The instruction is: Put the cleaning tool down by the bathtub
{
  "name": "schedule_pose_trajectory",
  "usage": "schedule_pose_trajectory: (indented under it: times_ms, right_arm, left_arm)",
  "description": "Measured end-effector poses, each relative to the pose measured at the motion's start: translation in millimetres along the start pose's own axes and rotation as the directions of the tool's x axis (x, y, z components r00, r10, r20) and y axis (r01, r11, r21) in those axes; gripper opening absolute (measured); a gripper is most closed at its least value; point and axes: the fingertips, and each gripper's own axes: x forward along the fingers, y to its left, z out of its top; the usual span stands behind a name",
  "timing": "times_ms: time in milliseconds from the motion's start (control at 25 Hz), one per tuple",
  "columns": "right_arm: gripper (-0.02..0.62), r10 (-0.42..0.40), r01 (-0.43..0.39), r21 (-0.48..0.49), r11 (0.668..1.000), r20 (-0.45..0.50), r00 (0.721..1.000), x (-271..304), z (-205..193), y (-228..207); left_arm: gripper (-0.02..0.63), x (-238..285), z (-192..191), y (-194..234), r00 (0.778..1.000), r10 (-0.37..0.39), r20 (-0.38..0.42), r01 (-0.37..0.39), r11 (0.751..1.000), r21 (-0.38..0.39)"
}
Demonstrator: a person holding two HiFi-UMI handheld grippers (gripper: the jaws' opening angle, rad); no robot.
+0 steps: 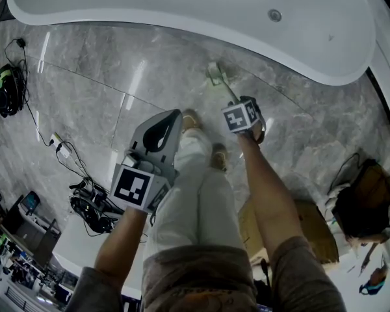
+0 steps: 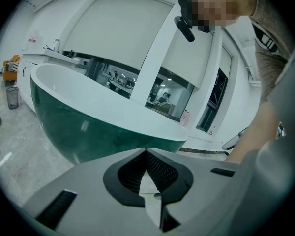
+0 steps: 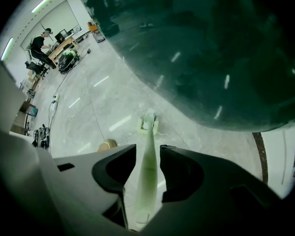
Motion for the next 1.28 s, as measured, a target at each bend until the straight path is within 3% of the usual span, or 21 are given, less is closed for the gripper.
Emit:
schedule_pose_trajectory:
  times_ms: [400,520,600,800,1000,1120,1280]
  right_arm:
    - [0.163,-0.065,0.055,0.067,0.996,0.160,0.985,-47.8,18.5,-18.6]
    - [0.025,-0.096,0.075,0.098,0.992,0.222,0.970,-77.5,29.0,-26.8]
    - [0.008,-0.101,0.076,0.113,0.991,0.242,0.965,-98.0,31.0,-28.9]
    - [0.008,-0.058,-0.011,0.218,0.976,0.307,0.950,-158.8,29.6,-27.5]
    - [0.006,-0.004,-0.134,0.309,0.942,0.408,0.913,-239.8,29.5,-21.0]
    - [0.006,0.023,-0.193,0.321,0.927,0.467,0.884,-289.7,29.2,-17.2]
    - [0.006,0.051,-0.234,0.264,0.936,0.555,0.830,-355.3,33.7,-12.7]
  left_arm:
    - [0.000,-9.2,13.1,-15.4,1.000,0.005,0.015,-0.005,1.000,-0.001]
    - [0.000,-15.7,21.8,-23.7,1.000,0.010,0.000,-0.010,1.000,-0.006]
    - [0.000,-23.2,26.8,-32.4,1.000,0.012,-0.026,-0.012,1.000,-0.012]
    - [0.000,-37.4,46.2,-62.3,1.000,-0.015,-0.020,0.015,0.999,-0.030]
    - [0.000,-58.1,72.2,-97.7,0.997,-0.037,-0.062,0.037,0.999,-0.003]
    - [0.000,-73.6,90.3,-119.9,0.997,-0.044,-0.070,0.045,0.999,0.008]
    - [0.000,-93.8,111.8,-148.7,0.995,-0.060,-0.075,0.062,0.998,0.033]
